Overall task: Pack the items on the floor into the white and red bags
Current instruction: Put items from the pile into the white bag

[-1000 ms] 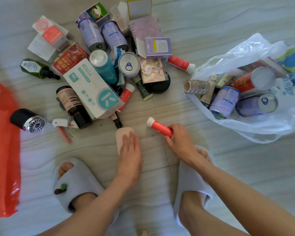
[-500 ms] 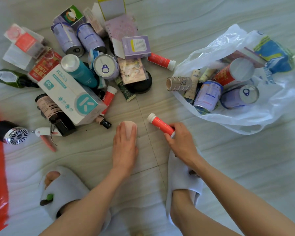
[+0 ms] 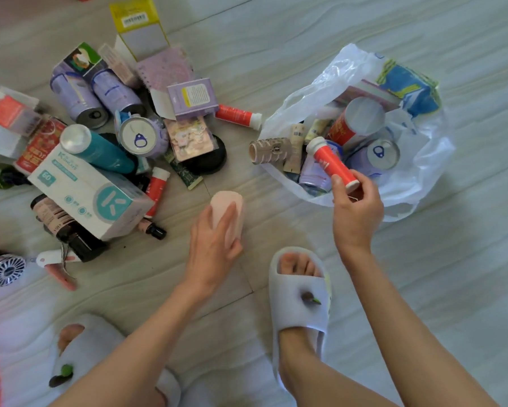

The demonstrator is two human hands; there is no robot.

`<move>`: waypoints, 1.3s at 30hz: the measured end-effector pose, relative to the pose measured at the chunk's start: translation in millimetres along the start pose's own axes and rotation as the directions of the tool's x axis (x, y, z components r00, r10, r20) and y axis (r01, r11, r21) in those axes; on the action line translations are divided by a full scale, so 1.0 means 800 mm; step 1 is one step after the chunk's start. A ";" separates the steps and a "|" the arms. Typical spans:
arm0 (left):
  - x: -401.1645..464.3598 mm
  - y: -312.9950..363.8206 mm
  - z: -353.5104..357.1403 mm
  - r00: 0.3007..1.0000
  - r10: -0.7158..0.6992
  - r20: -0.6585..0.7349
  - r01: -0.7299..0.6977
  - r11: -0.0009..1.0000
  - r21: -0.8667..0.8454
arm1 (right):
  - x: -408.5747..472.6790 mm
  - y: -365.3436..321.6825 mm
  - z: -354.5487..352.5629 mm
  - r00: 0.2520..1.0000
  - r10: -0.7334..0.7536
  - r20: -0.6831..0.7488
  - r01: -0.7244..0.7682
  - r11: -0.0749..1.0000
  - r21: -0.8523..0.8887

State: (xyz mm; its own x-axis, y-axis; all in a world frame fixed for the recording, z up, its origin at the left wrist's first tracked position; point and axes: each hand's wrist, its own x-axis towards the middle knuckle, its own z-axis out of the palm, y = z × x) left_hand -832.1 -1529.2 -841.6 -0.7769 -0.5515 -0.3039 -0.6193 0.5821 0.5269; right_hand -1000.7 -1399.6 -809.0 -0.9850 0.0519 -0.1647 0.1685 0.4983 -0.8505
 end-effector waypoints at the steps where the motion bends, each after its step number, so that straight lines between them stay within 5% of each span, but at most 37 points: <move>1: 0.008 0.014 0.000 0.999 0.047 -0.023 -0.048 0.998 -0.049 | 0.008 0.000 -0.004 0.997 0.067 -0.036 -0.066 0.997 0.039; 6: 0.072 0.096 0.009 0.985 0.154 -0.072 -0.166 0.962 -0.216 | 0.036 -0.002 -0.009 0.886 0.463 -0.006 -0.426 0.821 0.380; 10: 0.131 0.152 0.011 0.989 0.083 -0.125 -0.117 0.948 -0.296 | 0.042 -0.015 0.000 0.827 0.558 0.065 -0.505 0.688 0.522; 16: 0.183 0.184 0.004 0.990 -0.104 -0.099 0.055 0.910 -0.410 | 0.049 -0.017 -0.010 0.975 0.214 -0.054 -0.199 0.958 0.205; 21: 0.180 0.194 0.013 0.953 0.247 0.177 -0.211 0.957 -0.197 | 0.056 -0.029 -0.021 0.971 0.052 -0.232 -0.017 0.989 0.149; 25: 0.169 0.176 0.018 0.866 0.300 0.400 -0.309 0.950 -0.044 | 0.050 -0.028 -0.032 0.934 -0.109 -0.342 0.137 0.989 0.059; 32: 0.157 0.170 0.014 0.878 0.253 0.406 -0.268 0.963 -0.021 | 0.092 -0.034 -0.023 0.941 -0.248 -0.231 0.240 0.969 -0.061; 39: 0.150 0.154 0.000 0.819 0.313 0.482 -0.363 0.932 0.013 | 0.119 -0.039 -0.016 0.925 -0.364 -0.112 0.340 0.921 -0.190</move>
State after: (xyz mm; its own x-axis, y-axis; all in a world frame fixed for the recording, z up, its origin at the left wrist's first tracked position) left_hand -1001.6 -1523.7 -813.7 -0.8844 0.0181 -0.4663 -0.2962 0.7503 0.5910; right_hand -1100.1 -1399.2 -791.7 -0.9764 -0.0367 0.2130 -0.1865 0.6413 -0.7443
